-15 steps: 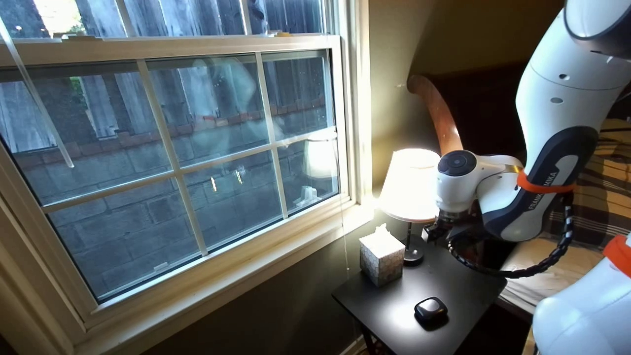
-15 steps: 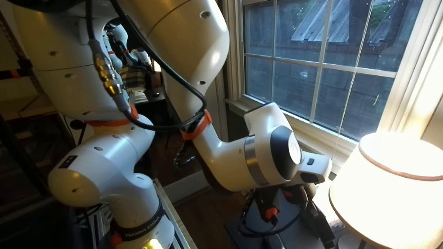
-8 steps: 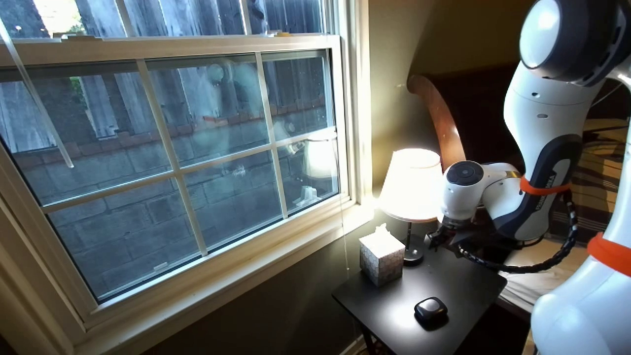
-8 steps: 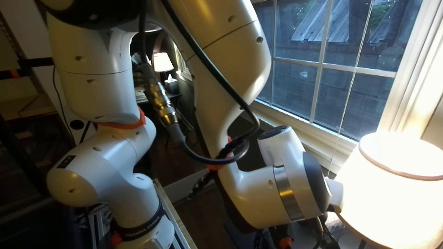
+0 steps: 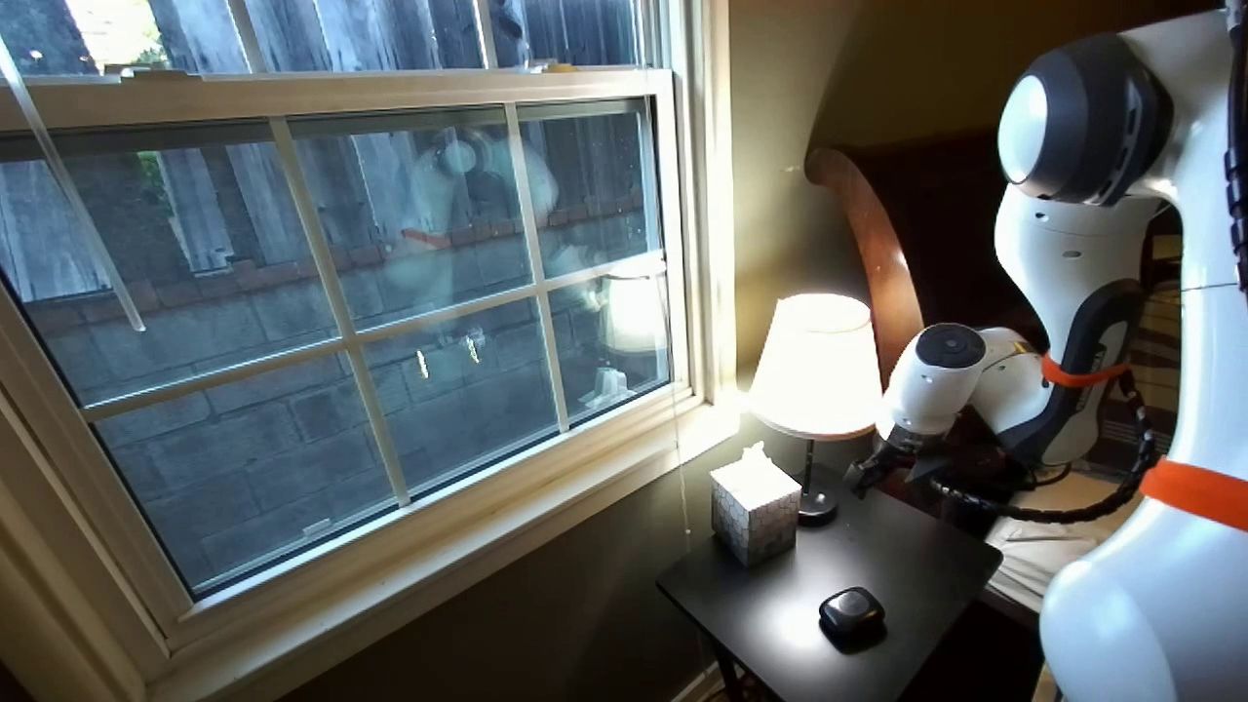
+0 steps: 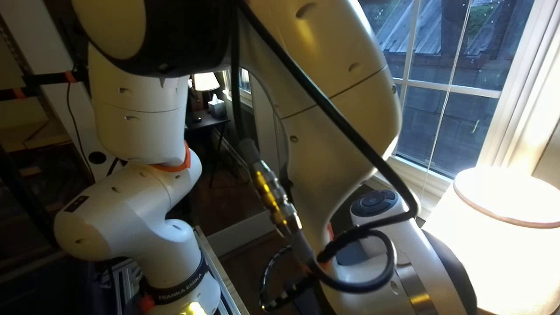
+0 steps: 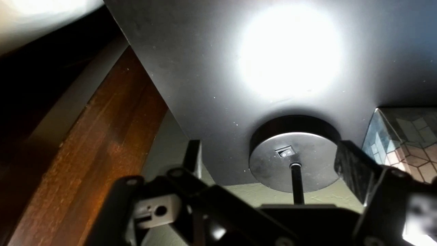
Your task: Turn off the lamp
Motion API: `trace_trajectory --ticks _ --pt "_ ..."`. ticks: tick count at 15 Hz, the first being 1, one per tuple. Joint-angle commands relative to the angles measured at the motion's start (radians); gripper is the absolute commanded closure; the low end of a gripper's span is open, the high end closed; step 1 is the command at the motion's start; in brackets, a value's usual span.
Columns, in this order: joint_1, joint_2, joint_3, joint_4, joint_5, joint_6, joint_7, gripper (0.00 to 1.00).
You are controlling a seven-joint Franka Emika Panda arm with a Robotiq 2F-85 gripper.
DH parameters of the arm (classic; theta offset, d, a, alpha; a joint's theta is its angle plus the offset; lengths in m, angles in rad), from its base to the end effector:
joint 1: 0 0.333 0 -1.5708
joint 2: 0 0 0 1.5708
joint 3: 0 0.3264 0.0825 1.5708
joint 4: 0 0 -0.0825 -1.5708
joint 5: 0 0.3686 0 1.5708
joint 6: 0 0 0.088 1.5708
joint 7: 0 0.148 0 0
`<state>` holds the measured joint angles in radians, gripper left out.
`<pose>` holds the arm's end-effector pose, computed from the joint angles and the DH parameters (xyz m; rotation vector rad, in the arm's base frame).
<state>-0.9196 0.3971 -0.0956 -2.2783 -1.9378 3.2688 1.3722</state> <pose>0.3289 -0.3469 0.1689 2.7969 -0.5759 0.5131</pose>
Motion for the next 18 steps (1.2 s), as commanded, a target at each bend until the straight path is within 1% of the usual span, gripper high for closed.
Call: trace_trajectory --ticks 1,2,3,4,5,10,11,12,13,14,15,16,17,18 --pt "-0.130 0.112 0.123 0.136 -0.071 0.065 -0.005 0.00" --pt "-0.169 0.138 0.163 0.165 -0.073 0.080 -0.015 0.00" --pt "-0.093 0.065 0.092 0.085 -0.033 0.035 -0.011 0.00" --pt "-0.121 0.085 0.123 0.110 -0.036 0.044 -0.017 0.00" --pt "-0.138 0.100 0.139 0.127 -0.037 0.048 -0.020 0.00" --pt "-0.152 0.118 0.151 0.140 -0.041 0.051 -0.023 0.00" --pt "-0.118 0.137 0.110 0.124 -0.037 0.069 -0.029 0.00" --pt "-0.117 0.150 0.109 0.127 -0.041 0.068 -0.034 0.00" --pt "-0.091 0.165 0.074 0.109 -0.042 0.079 -0.039 0.00" --pt "-0.076 0.164 0.041 0.055 0.114 0.083 -0.214 0.00" --pt "-0.058 0.172 0.017 0.035 0.150 0.081 -0.256 0.00" --pt "-0.047 0.182 0.002 0.012 0.215 0.078 -0.331 0.00" --pt "-0.037 0.200 -0.008 0.028 0.119 0.078 -0.238 0.00" --pt "-0.034 0.210 -0.016 0.021 0.139 0.076 -0.268 0.00"
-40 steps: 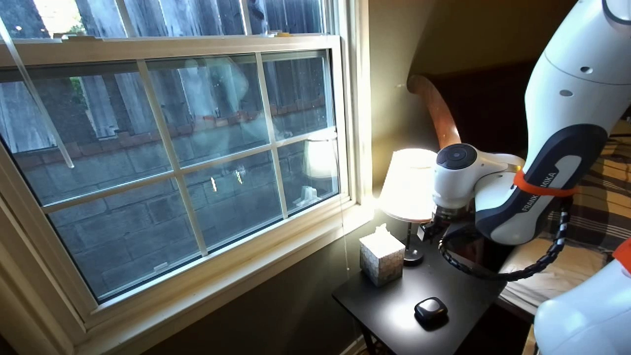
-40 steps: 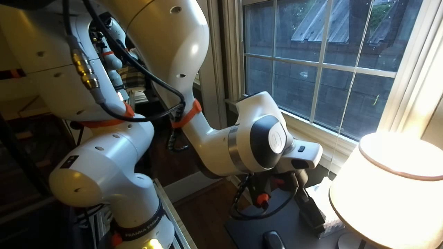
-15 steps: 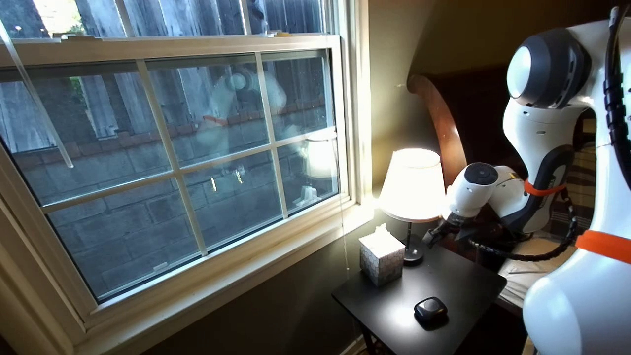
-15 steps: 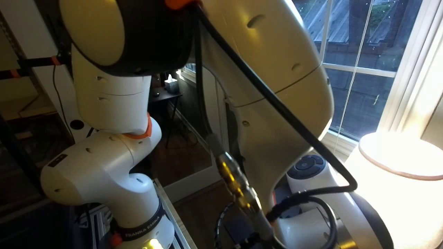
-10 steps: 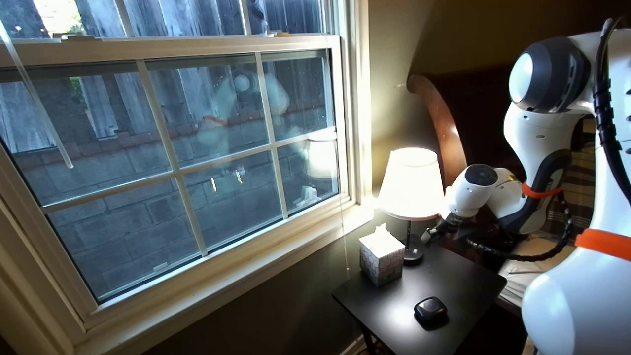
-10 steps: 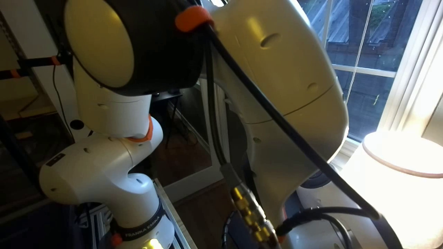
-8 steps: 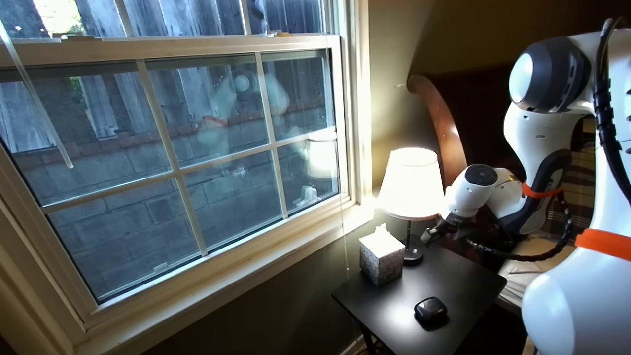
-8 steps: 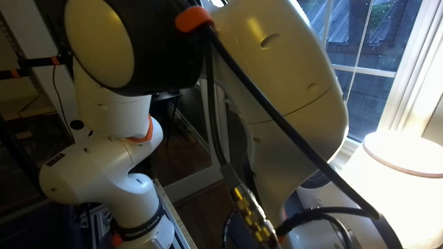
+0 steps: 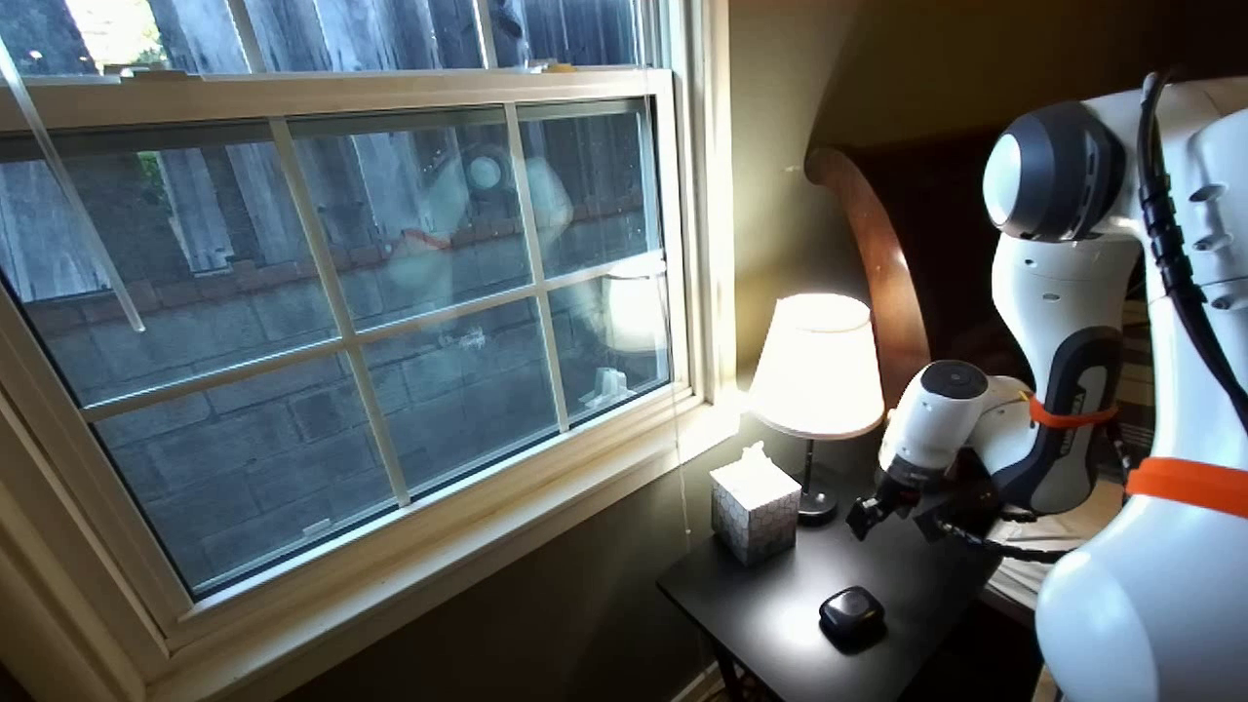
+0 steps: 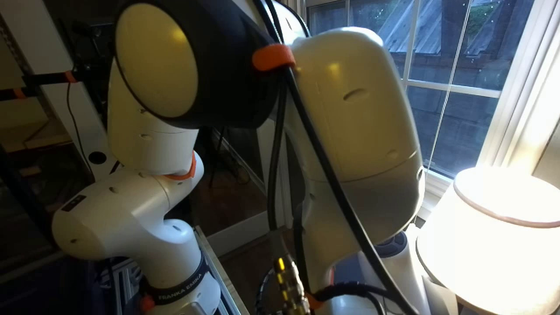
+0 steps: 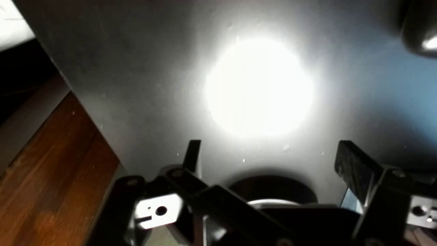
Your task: Turn off the lamp
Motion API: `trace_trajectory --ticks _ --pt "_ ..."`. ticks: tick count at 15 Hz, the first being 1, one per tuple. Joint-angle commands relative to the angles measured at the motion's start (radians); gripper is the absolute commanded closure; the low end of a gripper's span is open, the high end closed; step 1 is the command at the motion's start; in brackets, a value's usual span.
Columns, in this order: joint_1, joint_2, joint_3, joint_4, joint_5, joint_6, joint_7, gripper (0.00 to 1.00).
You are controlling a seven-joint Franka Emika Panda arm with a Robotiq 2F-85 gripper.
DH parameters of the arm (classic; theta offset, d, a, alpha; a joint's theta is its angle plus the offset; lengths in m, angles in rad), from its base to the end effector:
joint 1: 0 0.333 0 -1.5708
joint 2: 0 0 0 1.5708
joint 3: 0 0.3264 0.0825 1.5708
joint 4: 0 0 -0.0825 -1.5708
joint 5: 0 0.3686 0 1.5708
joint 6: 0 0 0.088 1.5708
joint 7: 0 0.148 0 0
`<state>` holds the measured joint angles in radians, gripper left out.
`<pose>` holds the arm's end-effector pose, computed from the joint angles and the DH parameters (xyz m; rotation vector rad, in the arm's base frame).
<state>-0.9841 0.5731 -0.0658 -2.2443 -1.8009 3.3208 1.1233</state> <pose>0.3205 -0.3442 0.1047 2.9462 -0.4878 0.4347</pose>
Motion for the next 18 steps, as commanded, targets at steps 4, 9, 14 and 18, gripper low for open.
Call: trace_trajectory --ticks 4,9,14,18 --pt "-0.025 0.074 -0.004 0.082 -0.004 0.078 -0.035 0.00" --pt "-0.036 0.128 -0.028 0.143 0.149 0.162 -0.196 0.00" --pt "-0.093 0.212 -0.002 0.238 0.169 0.273 -0.293 0.00" --pt "-0.143 0.287 0.024 0.302 0.184 0.360 -0.404 0.00"
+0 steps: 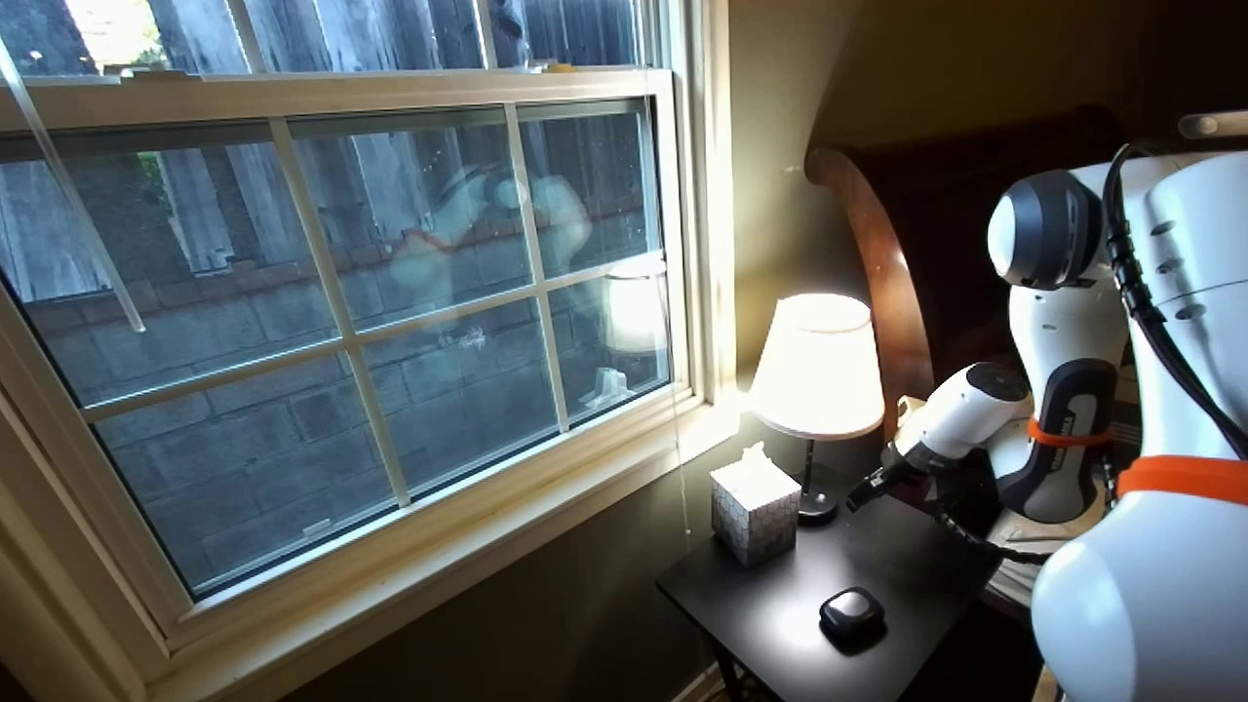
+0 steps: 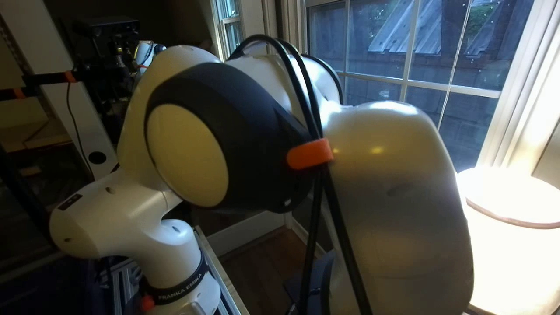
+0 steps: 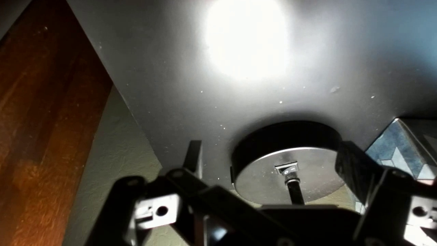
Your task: Turn off the lamp
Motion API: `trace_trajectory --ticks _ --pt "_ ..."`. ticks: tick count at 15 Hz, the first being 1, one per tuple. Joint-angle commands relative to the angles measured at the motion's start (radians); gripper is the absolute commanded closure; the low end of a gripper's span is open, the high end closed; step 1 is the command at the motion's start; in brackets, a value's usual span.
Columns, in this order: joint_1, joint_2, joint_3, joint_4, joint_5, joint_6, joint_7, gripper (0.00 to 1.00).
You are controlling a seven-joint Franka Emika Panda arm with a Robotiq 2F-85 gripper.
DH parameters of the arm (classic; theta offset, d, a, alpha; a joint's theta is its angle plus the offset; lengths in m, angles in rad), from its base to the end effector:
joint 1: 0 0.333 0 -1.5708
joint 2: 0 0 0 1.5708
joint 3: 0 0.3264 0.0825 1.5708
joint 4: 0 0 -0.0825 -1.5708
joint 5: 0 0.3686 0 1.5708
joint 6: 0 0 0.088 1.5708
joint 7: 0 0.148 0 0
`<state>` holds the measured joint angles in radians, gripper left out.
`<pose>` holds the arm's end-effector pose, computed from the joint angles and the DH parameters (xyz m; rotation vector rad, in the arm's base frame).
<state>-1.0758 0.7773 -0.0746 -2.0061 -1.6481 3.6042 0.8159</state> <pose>0.3403 -0.4107 0.0938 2.9892 -0.3057 0.7841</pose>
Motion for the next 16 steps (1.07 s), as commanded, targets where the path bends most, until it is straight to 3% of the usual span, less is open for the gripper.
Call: trace_trajectory --ticks 1,3,4,5,8,9,11,12,14,16 --pt "-0.068 0.100 0.045 0.079 0.046 0.101 -0.145 0.00" --pt "-0.091 0.131 0.063 0.099 0.075 0.145 -0.243 0.00" --pt "-0.103 0.148 0.074 0.109 0.097 0.169 -0.295 0.25" --pt "-0.114 0.164 0.083 0.116 0.118 0.193 -0.343 0.26" --pt "-0.133 0.203 0.108 0.118 0.167 0.267 -0.444 0.51" --pt "-0.083 0.216 0.061 0.112 0.223 0.332 -0.487 0.58" --pt "-0.069 0.233 0.058 0.097 0.284 0.384 -0.529 0.74" --pt "-0.045 0.197 0.025 0.093 0.249 0.366 -0.478 0.56" --pt "-0.036 0.218 0.026 0.094 0.279 0.390 -0.500 0.71" --pt "-0.033 0.222 0.026 0.094 0.285 0.392 -0.502 0.74"
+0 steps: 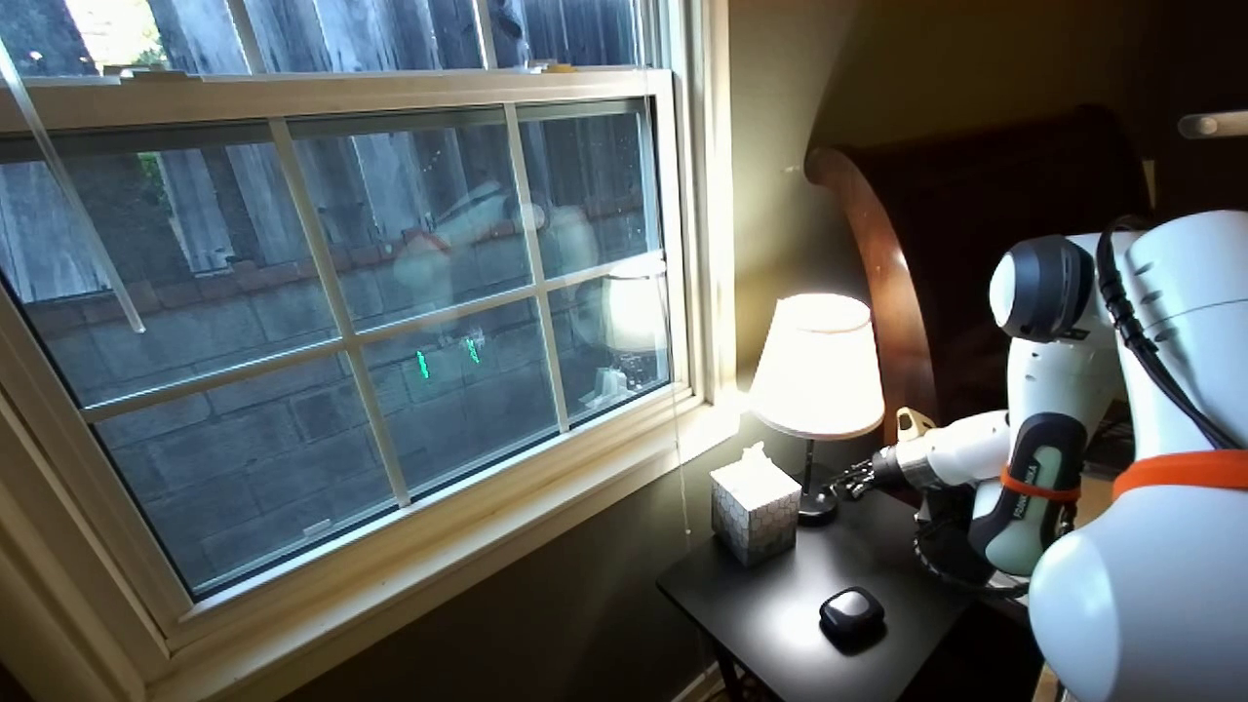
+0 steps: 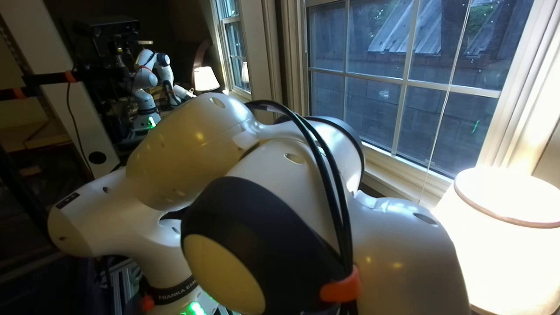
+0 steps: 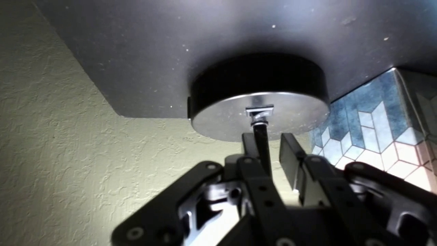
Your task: Turn off the lamp
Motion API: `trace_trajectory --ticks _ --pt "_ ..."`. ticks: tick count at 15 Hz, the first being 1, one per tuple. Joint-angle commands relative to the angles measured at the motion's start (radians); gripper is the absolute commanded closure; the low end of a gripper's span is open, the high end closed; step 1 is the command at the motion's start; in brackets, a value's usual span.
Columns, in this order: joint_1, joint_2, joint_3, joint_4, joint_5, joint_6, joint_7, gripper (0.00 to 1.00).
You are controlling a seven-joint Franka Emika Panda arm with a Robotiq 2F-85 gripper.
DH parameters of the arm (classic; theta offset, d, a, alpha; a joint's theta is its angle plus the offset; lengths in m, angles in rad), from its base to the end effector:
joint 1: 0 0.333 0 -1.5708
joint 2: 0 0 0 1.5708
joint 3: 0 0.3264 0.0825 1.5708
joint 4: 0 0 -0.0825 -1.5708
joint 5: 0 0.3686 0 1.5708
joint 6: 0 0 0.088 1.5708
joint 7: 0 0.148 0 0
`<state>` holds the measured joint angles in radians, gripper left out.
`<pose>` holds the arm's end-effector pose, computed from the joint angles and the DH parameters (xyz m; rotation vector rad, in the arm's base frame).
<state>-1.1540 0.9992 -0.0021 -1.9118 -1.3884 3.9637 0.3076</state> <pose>0.3617 -0.4106 0.0716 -2.8195 -0.0368 -1.3351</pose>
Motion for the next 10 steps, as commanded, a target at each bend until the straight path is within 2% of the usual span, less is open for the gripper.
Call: trace_trajectory --ticks 1,8,9,10 --pt "0.045 0.000 -0.046 0.001 0.026 0.032 0.006 0.74" --pt "0.045 0.000 -0.047 0.001 0.027 0.032 0.006 0.74" --pt "0.045 0.000 -0.047 0.001 0.027 0.032 0.006 0.93" --pt "0.050 0.008 -0.048 0.003 0.038 0.034 -0.009 0.96"
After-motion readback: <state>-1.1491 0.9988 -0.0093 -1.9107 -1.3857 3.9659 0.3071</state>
